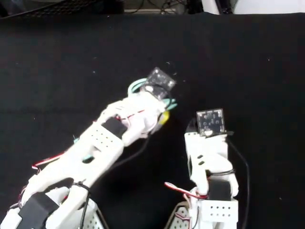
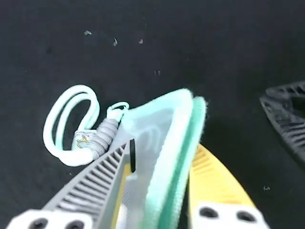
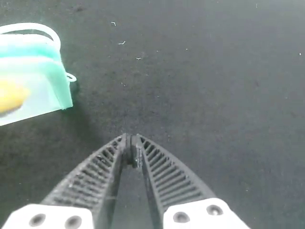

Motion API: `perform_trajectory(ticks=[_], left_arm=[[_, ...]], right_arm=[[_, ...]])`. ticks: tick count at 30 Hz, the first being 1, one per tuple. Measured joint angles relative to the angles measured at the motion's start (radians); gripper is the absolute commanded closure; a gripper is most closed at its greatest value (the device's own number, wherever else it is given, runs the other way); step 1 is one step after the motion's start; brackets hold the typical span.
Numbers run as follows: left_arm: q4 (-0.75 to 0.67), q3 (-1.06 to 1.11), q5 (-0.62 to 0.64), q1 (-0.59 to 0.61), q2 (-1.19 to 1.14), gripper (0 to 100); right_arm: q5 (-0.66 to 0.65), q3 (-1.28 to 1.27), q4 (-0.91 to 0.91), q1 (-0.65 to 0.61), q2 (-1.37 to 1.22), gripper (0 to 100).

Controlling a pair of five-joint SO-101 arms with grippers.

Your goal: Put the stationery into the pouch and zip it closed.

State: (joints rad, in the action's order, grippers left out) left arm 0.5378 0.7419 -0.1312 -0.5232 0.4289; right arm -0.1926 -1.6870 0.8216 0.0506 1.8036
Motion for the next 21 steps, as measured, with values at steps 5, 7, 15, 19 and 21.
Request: perform_trajectory(ticks=[5, 7, 15, 19, 21], left_arm=[[-0.029, -0.02, 0.002, 0.127, 0.072, 81], [-0.097, -0.02, 0.002, 0.241, 0.072, 81], [-0.348, -0.038, 0.011, 0.667, -0.006, 81], [-0.358, 0.012, 0.011, 0.689, 0.083, 81], [-0.338, 0.078, 0.011, 0.694, 0.164, 82]], right_arm=[[0.0, 0.0, 0.0, 0.0, 0.0, 98.4], [0.0, 0.0, 0.0, 0.0, 0.0, 98.4], [0.0, 0.0, 0.0, 0.0, 0.0, 98.4], [0.0, 0.0, 0.0, 0.0, 0.0, 98.4], [0.0, 0.0, 0.0, 0.0, 0.0, 98.4]])
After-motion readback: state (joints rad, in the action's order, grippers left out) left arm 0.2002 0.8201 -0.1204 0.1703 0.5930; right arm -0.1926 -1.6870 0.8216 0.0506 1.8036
